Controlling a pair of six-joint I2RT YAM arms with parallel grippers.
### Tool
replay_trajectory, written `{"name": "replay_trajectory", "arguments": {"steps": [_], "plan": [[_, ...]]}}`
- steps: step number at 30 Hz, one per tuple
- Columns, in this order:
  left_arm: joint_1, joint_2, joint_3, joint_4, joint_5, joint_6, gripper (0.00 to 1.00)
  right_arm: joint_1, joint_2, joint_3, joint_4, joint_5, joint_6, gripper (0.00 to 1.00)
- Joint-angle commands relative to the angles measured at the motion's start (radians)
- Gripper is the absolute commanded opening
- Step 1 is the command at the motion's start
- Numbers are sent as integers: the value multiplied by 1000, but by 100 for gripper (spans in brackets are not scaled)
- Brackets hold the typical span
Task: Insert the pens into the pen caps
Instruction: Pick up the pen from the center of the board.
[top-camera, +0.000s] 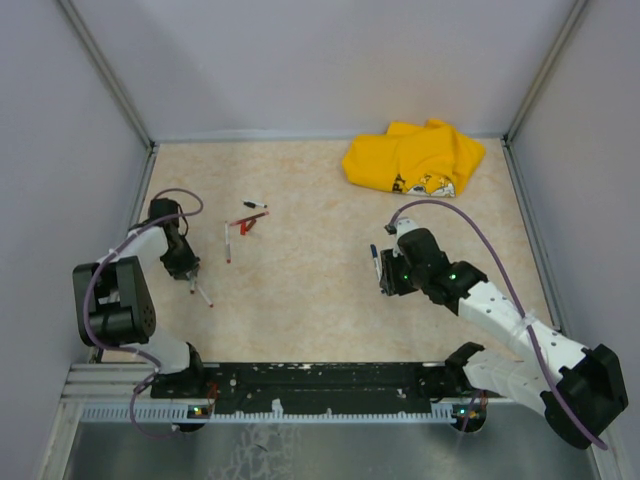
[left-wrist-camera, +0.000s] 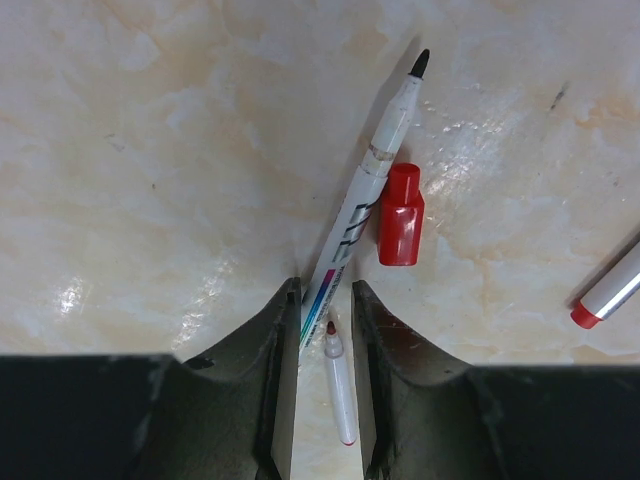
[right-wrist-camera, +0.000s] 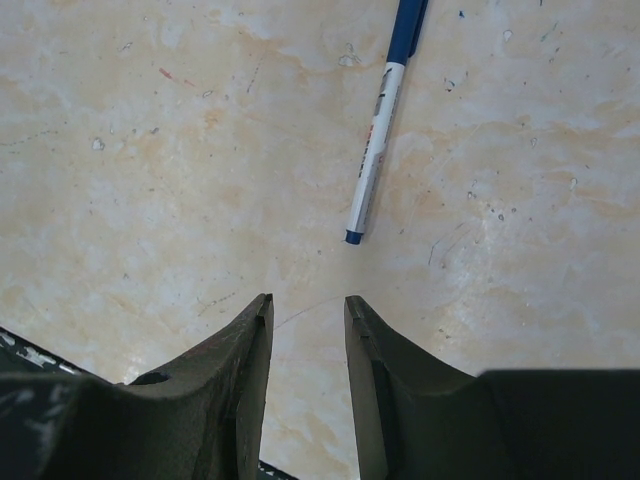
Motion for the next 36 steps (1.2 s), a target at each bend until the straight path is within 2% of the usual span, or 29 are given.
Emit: {"name": "replay_trajectory", "arguments": {"steps": [1, 6, 15, 24, 36], "plan": [[3, 24, 32, -12, 22, 13, 32, -7, -23, 7, 36, -7, -20, 35], [3, 40, 35, -13, 35, 14, 31, -7, -23, 7, 36, -7, -21, 35], [3, 49, 47, -12, 60, 26, 19, -7, -22, 7, 36, -8, -20, 35], [-29, 44, 43, 31, 205, 82, 18, -7, -22, 5, 38, -10, -21, 35], [-143, 59, 63, 32, 221, 111, 18, -7, -19, 4, 41, -8, -20, 35]]}}
